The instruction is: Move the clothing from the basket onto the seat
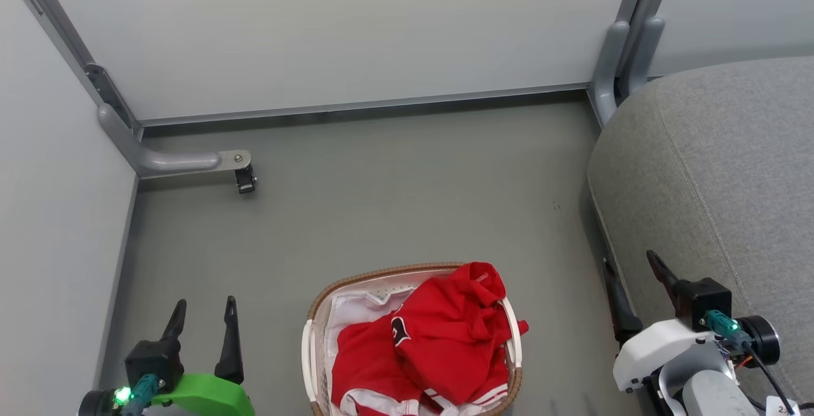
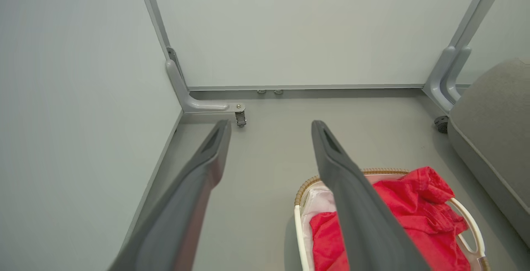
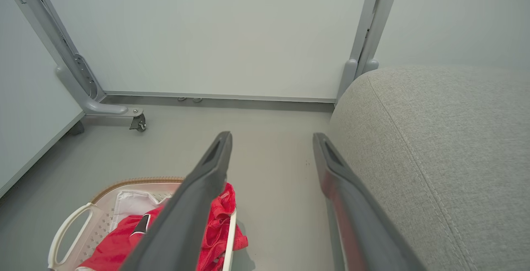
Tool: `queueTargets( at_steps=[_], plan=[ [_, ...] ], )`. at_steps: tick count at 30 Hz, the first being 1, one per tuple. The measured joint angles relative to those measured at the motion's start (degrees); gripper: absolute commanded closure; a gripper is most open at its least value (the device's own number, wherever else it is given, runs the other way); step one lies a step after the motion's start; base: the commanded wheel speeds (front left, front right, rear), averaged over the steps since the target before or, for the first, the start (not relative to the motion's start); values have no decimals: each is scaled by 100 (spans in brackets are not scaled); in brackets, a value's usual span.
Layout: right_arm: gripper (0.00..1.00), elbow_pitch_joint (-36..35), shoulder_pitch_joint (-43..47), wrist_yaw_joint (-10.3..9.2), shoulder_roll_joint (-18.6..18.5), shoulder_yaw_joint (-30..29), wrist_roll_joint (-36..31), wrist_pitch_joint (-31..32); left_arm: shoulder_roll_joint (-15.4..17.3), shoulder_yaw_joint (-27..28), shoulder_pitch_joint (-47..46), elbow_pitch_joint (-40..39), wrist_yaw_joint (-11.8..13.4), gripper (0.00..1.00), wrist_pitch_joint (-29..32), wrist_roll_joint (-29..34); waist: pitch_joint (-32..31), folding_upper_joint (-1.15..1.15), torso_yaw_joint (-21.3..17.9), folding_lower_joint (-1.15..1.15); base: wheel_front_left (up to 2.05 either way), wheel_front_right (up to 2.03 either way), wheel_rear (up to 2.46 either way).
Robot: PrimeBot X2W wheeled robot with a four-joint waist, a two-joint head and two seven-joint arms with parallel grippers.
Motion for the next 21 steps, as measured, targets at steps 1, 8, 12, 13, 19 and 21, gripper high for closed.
queueTargets(
  at_steps=[1,8,12,13,19,21],
  plan=[
    [0,-5,-8,0,0,8,-44,-14,-4,-37,-3,5,-22,0,-19,44,33,0,-7,0,0,0,0],
    [0,-76,-305,1,11,87,-353,-75,-27,-254,-214,151,-79,0,-78,279,411,0,-98,0,0,0,0],
    [0,-227,-519,1,48,141,-450,-105,-44,-533,-465,242,-98,0,-104,242,723,0,-195,0,0,0,0],
    [0,-256,-571,1,65,157,-450,-108,-38,-669,-548,270,-98,0,-108,187,816,0,-226,0,0,0,0],
    [0,-454,-882,1,102,247,-472,-109,37,-1328,-1128,579,-105,0,-113,-265,1380,0,-419,0,0,0,0],
    [0,-542,-1043,1,115,300,-472,-109,57,-1578,-1372,702,-105,0,-112,-463,1602,0,-495,0,0,0,0]
  ],
)
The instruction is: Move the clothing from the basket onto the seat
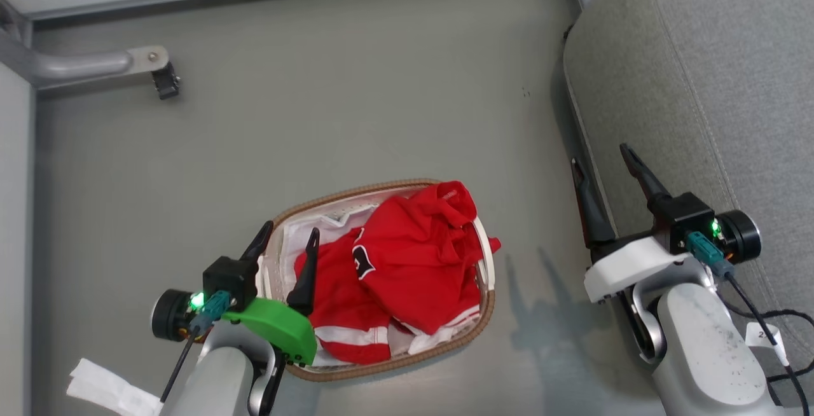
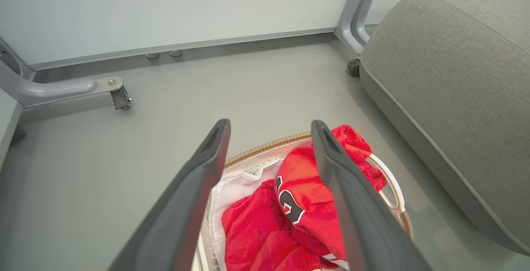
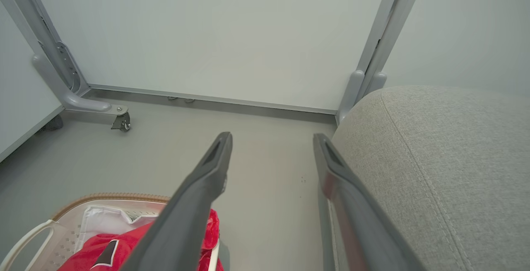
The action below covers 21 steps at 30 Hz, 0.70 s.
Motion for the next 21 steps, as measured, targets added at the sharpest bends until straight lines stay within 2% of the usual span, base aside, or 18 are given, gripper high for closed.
queueTargets(
  at_steps=[11,21],
  plan=[
    [0,-410,-516,1,12,379,200,1,121,-1148,-1251,1176,-1,0,0,-849,1152,0,-452,0,0,0,0],
    [0,-504,-751,1,23,623,396,1,222,-1688,-2039,2459,-1,0,1,-1623,2018,0,-851,0,0,0,0]
  ],
)
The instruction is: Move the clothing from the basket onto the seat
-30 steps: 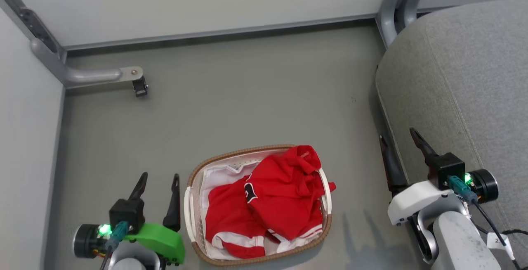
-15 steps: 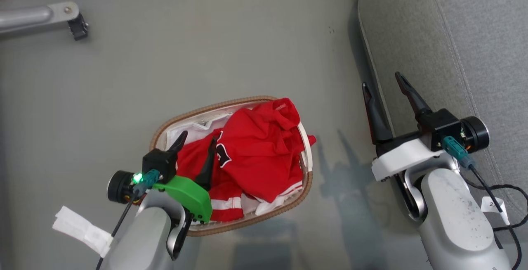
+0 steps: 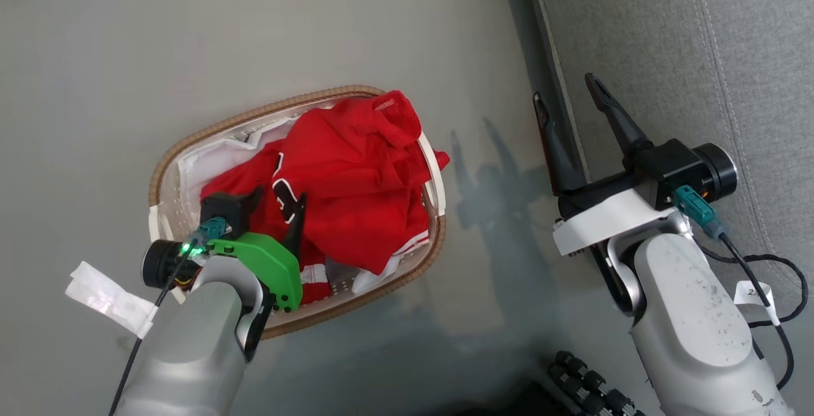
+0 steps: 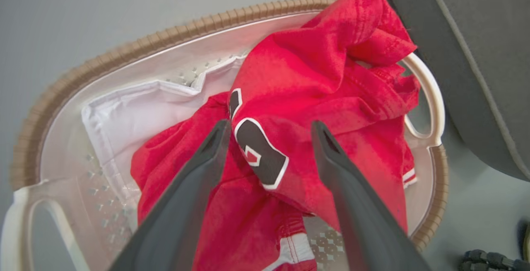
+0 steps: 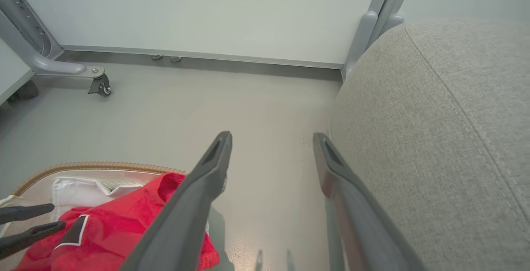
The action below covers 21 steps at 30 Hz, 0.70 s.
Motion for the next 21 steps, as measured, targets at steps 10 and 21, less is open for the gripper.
queueTargets(
  at_steps=[10,21],
  plan=[
    [0,81,-28,0,0,137,171,-1,40,-420,-356,723,0,0,94,-762,488,0,-332,0,0,0,0],
    [0,55,-27,0,-1,242,277,-1,105,-784,-460,704,0,0,233,-1505,629,0,-521,-1,0,0,0]
  ],
)
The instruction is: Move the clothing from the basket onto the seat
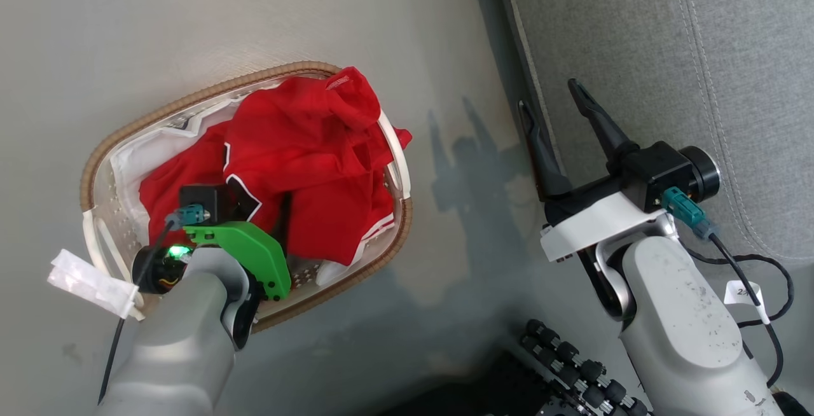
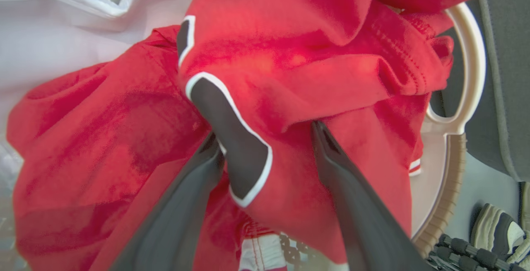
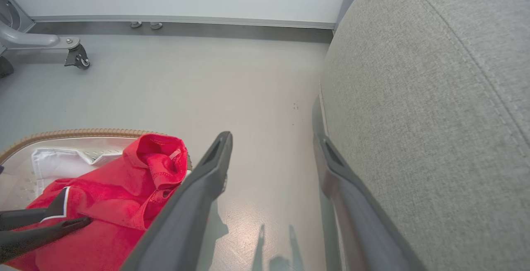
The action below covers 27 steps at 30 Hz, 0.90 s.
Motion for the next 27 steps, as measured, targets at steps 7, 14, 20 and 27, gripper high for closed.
queueTargets(
  at_steps=[7,14,20,27],
  plan=[
    [0,-63,-3,0,2,163,83,0,152,-277,-124,-174,0,53,3,-467,78,0,-139,0,0,0,0],
    [0,-23,13,0,2,137,111,0,200,-591,-121,-316,0,100,-131,-753,-51,0,-152,0,0,0,0],
    [0,118,65,0,4,126,112,0,310,-710,-40,-521,0,100,-219,-853,-370,0,-70,0,0,0,0],
    [0,303,225,0,5,101,59,0,480,-126,420,-1261,0,100,-225,-422,-880,0,89,-1,0,0,0]
  ],
)
